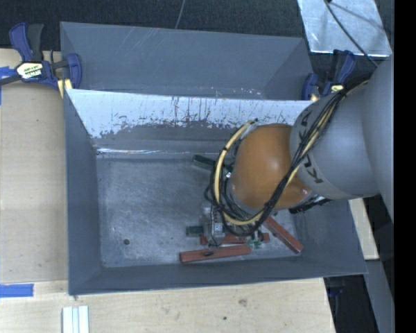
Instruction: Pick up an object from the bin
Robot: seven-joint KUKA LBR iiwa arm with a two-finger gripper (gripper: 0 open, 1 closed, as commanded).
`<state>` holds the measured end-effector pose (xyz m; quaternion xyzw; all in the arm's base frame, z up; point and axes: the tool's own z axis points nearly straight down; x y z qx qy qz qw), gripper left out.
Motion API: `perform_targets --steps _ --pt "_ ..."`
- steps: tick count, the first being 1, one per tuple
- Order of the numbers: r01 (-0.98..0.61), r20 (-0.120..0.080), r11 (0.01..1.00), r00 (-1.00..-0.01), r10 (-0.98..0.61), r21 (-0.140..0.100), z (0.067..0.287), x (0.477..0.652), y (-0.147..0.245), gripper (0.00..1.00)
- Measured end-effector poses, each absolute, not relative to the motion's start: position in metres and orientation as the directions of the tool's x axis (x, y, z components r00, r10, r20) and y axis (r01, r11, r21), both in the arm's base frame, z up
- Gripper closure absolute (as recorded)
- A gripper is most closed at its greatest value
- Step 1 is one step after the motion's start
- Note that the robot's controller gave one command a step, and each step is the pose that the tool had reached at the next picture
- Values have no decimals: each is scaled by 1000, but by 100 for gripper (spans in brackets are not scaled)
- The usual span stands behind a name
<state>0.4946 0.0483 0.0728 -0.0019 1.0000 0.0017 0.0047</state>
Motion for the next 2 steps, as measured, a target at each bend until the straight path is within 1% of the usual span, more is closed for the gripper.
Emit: perform_targets --steps 1,2 --pt "-4 -9 1000 -1000 -4 3 75 494 48 100" --pt "-3 -2 1000 -1000 -3 1 85 493 48 100"
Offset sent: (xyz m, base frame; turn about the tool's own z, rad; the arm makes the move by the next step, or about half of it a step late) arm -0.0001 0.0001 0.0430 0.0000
